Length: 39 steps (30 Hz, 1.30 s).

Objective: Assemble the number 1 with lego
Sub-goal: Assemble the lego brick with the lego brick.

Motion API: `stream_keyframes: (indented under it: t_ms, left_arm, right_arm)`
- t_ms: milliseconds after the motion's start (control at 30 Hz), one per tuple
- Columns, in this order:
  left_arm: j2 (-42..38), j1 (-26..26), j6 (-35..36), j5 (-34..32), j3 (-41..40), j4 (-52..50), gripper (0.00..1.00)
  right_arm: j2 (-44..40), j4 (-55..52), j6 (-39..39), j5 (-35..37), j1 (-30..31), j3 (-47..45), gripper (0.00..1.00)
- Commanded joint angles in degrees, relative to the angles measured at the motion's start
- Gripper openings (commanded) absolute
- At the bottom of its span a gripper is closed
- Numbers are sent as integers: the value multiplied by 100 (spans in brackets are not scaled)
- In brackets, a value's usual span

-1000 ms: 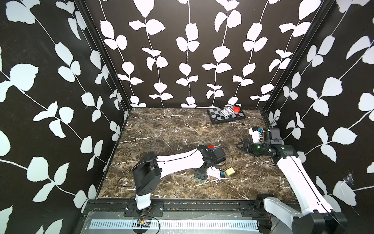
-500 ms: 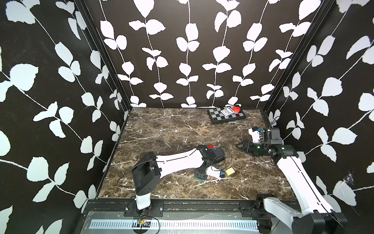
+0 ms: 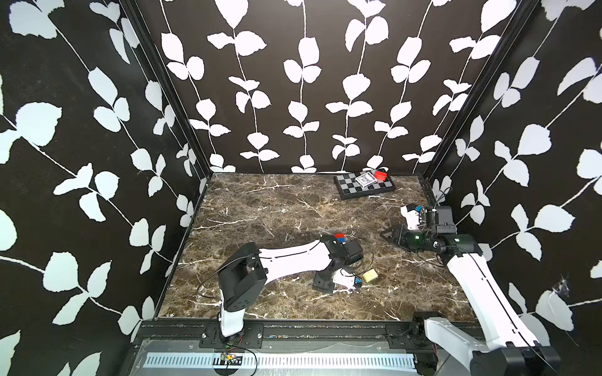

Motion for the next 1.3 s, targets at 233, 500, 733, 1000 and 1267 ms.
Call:
stream_keyframes:
  t_ms: [233,500,733,1000,1267]
  left_arm:
    - [-2741,-11,-1831,-777,-1453,2789,75]
    - [-3816,1030,-5489,-381,-2435,2978,72]
    - [-3797,1918,-6431,1951,-3150,3261,66]
    - [-3531,2364,-6489,3231,-3627,3786,60]
    - [-2974,2471,-6324,3709,-3601,3776,52]
  right_arm:
    - [-138,-730,-437,451,327,8,43]
    - [143,-866,298,1860,2829,205,43]
    - [1185,-514,844,2508,4517,716,45]
    - [2267,-260,897,2416,5099,1341,46]
    - [2789,-232,906,2280,5332,1568,43]
